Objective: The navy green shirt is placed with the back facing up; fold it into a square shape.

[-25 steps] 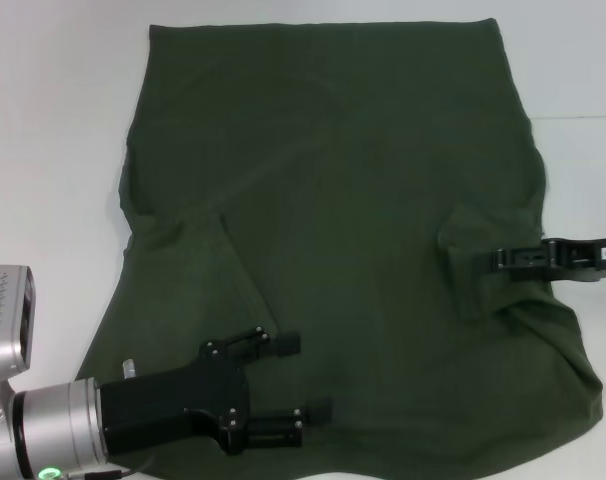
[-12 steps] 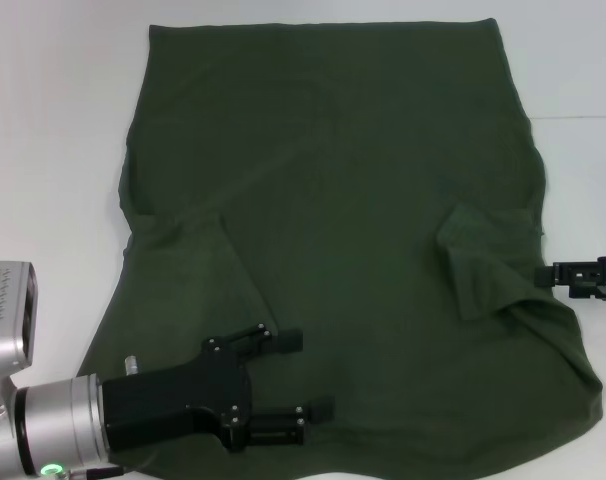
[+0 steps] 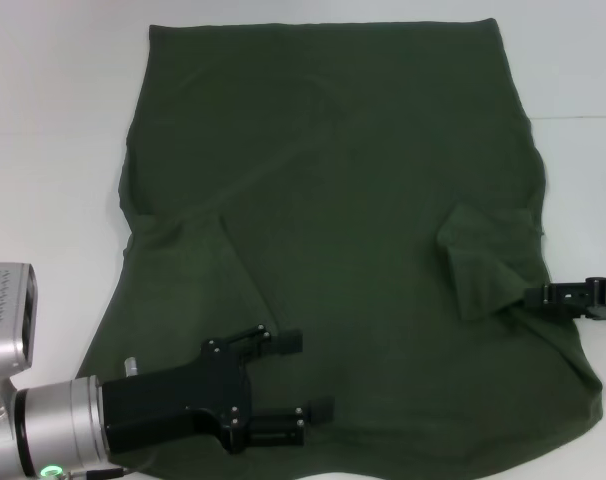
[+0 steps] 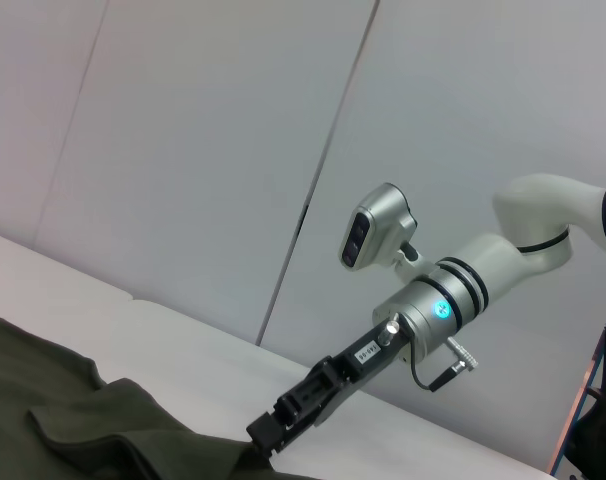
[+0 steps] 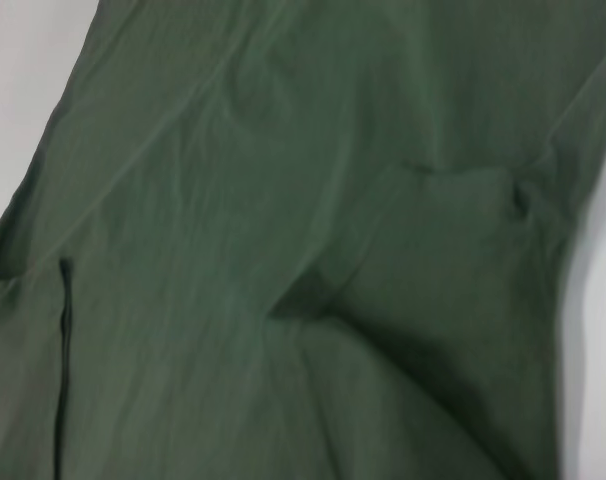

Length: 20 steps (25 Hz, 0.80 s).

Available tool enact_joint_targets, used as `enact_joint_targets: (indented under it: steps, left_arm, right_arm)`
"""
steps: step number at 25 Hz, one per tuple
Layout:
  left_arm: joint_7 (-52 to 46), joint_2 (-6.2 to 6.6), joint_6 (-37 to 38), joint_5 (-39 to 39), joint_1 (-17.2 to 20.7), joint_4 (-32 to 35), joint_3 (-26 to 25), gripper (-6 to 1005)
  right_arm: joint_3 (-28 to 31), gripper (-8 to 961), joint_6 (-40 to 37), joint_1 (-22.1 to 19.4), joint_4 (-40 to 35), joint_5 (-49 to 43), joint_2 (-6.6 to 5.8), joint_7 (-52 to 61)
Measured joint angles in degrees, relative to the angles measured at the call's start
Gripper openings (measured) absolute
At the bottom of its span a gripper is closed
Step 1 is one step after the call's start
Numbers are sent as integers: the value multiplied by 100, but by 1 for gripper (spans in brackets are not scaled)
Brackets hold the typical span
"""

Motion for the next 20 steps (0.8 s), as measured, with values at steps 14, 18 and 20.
enact_joint_targets:
  steps: [14, 18, 20]
  left_arm:
    - [0, 0, 0, 0, 8, 0, 0, 935]
    - [3, 0, 0, 0, 34, 0, 0, 935]
    - [8, 0, 0, 0, 43, 0, 0, 935]
  right_arm:
    - [-2, 824, -772, 269, 23, 194, 126, -139]
    - [-38, 822, -778, 434, 45, 180, 189, -102]
    - [-47, 821, -780, 493, 42, 187, 214, -98]
